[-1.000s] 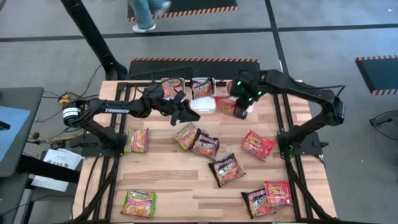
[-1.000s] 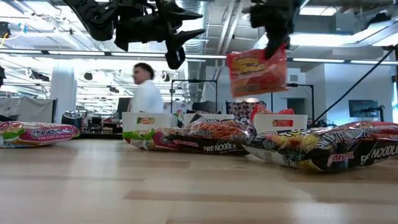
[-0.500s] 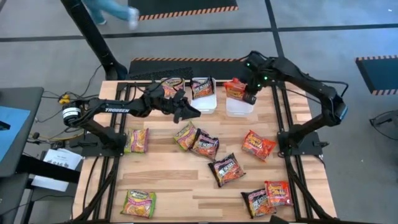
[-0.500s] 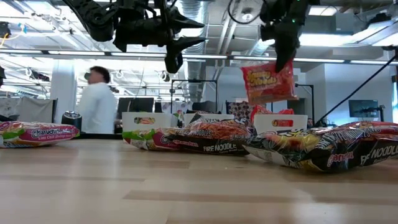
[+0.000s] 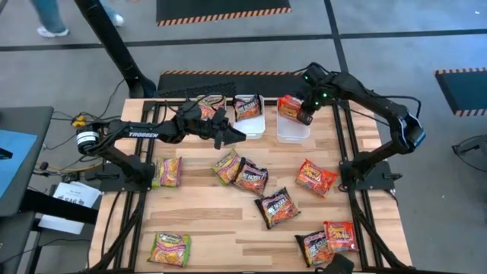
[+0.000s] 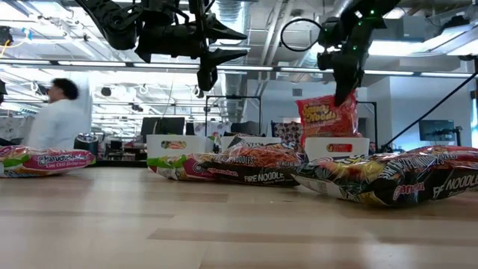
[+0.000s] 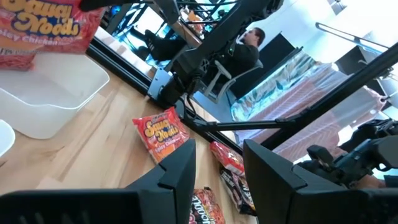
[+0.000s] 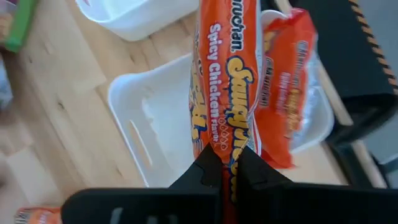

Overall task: Sort Maruchan noodles
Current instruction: Put the orange noodle pack into the right white bin

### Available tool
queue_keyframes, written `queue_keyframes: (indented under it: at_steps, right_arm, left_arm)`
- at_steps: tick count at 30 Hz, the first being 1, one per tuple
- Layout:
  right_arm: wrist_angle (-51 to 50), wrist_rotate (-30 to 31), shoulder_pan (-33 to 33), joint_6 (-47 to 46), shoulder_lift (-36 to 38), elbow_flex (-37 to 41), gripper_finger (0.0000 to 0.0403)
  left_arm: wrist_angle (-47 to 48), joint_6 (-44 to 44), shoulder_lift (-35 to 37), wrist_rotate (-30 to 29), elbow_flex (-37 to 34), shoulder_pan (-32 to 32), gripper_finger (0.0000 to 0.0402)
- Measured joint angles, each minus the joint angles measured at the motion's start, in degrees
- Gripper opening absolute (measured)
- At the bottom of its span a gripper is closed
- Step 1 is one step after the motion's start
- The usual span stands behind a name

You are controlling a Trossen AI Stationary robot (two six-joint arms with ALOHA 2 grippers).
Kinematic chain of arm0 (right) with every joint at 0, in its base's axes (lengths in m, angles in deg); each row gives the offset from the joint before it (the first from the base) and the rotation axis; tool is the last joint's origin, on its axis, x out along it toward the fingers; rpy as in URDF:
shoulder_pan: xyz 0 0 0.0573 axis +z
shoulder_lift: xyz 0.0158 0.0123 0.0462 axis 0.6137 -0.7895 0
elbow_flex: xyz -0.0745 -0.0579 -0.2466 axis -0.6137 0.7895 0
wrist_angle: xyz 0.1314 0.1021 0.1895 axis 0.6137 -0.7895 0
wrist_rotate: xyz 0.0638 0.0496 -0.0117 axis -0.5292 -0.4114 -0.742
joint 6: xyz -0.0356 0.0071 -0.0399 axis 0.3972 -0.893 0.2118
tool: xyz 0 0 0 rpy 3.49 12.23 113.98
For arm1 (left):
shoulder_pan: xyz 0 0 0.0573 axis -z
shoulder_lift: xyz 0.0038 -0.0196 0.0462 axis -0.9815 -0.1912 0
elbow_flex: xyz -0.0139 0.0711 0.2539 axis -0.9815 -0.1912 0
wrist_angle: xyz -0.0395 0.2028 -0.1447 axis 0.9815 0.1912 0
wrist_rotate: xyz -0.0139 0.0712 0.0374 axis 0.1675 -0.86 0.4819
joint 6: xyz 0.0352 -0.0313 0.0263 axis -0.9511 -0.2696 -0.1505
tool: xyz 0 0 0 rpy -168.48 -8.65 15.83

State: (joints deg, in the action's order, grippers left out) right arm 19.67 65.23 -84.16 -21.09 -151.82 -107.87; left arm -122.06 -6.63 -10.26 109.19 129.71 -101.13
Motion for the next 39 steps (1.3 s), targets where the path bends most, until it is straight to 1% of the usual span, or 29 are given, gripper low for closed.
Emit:
queue_keyframes:
  at_steps: [9, 13, 17, 25, 29, 32, 36, 39]
  right_arm:
    - [3.4, 0.6, 0.2, -4.2, -0.8, 0.1, 0.0020]
    - [2.5, 0.7, 0.8, -3.8, -3.7, 0.1, 0.0020]
    - [1.5, 3.3, 1.8, -3.1, -6.9, 0.2, 0.0020]
    - [2.4, 4.5, 2.0, -2.0, -11.5, 0.2, 0.0025]
    - [2.4, 6.3, 2.0, -1.8, -12.2, 0.2, 0.0046]
    - [2.3, 6.8, 2.0, 0.3, -12.2, 0.2, 0.0067]
    - [1.9, 7.4, 2.0, 0.7, -12.2, 0.2, 0.0099]
    - [1.9, 12.2, 2.1, 0.4, -12.2, 0.1, 0.0125]
  left_arm:
    - [0.3, 0.0, 0.0, 0.3, 0.0, 0.0, 0.0119]
    - [0.3, -0.8, 0.0, 0.5, 0.0, 0.0, 0.0119]
    - [0.5, -1.7, 0.0, 0.5, 0.0, 0.0, 0.0119]
    - [4.3, -1.7, 0.0, 1.6, 0.0, 0.0, 0.0119]
    - [4.6, -1.6, 0.0, 1.7, 0.0, 0.0, 0.0119]
    - [4.6, -1.7, 0.0, 1.7, 0.0, 0.0, 0.0119]
    - [4.6, -1.7, 0.0, 1.6, 0.0, 0.0, 0.0119]
    - [4.6, -1.7, 0.0, 1.6, 0.0, -0.1, 0.0119]
